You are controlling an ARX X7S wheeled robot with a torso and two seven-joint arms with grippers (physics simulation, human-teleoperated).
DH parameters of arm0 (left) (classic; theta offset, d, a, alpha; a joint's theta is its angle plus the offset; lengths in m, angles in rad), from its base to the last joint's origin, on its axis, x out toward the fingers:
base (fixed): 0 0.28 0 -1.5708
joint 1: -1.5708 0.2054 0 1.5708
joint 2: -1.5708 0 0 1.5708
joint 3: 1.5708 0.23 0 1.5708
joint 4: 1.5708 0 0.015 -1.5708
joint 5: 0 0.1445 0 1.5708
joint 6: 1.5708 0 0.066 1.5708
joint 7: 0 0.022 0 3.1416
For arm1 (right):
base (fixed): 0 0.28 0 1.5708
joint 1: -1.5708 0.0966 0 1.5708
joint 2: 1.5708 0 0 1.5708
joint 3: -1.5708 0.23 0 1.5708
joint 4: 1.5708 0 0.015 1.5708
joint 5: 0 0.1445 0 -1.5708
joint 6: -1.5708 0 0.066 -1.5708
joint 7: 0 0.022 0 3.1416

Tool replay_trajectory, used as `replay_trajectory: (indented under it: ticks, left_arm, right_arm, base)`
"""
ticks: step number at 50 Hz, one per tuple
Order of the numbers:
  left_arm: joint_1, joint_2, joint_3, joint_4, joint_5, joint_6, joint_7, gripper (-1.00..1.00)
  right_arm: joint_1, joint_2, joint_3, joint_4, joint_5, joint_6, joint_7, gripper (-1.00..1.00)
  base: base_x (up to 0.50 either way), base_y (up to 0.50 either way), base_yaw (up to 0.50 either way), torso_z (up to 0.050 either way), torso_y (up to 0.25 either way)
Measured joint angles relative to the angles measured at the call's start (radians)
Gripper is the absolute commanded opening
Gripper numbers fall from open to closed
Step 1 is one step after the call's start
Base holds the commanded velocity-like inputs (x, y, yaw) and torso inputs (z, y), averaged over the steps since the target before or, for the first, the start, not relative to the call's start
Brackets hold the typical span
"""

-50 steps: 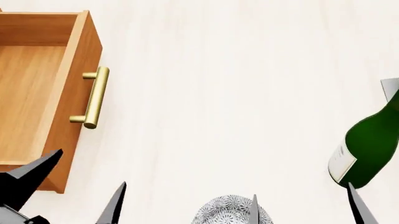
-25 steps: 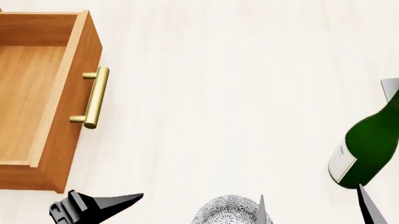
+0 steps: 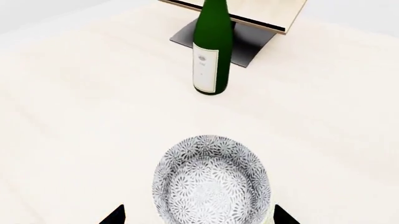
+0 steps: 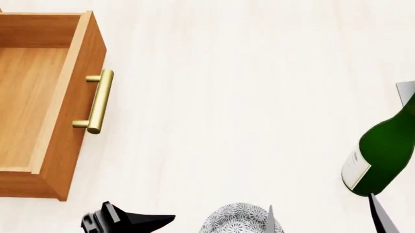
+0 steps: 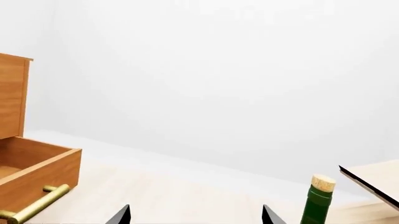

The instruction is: Put the bowl on top of the cabinet.

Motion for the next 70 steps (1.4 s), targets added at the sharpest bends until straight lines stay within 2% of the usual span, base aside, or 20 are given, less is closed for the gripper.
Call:
replay_trajectory:
  ticks: [15,29,44,70]
  left_arm:
    - [-0.031,0.115,-0.209,-0.1,-0.194,-0.143,-0.09,1.0]
    - [-0.053,0.172,-0.279,-0.206,-0.251,-0.194,-0.149,1.0]
    - [-0.084,0.195,-0.247,-0.312,-0.221,-0.17,-0.159,1.0]
    - [-0.137,0.19,-0.099,-0.5,-0.106,-0.07,-0.105,1.0]
  right_arm:
    - [0.001,0.001,-0.013,0.008,-0.01,-0.004,0.0,1.0]
    - [-0.003,0.003,-0.021,0.015,-0.017,-0.012,0.001,1.0]
    - [-0.007,0.008,-0.025,0.022,-0.016,-0.021,-0.001,1.0]
    - [-0.006,0.014,-0.036,0.031,-0.021,-0.025,-0.001,1.0]
  base:
    - [0.0,0.0,0.0,0.0,0.0]
    - [0.0,0.0,0.0,0.0,0.0]
    - [0.0,0.0,0.0,0.0,0.0]
    - [0.0,0.0,0.0,0.0,0.0]
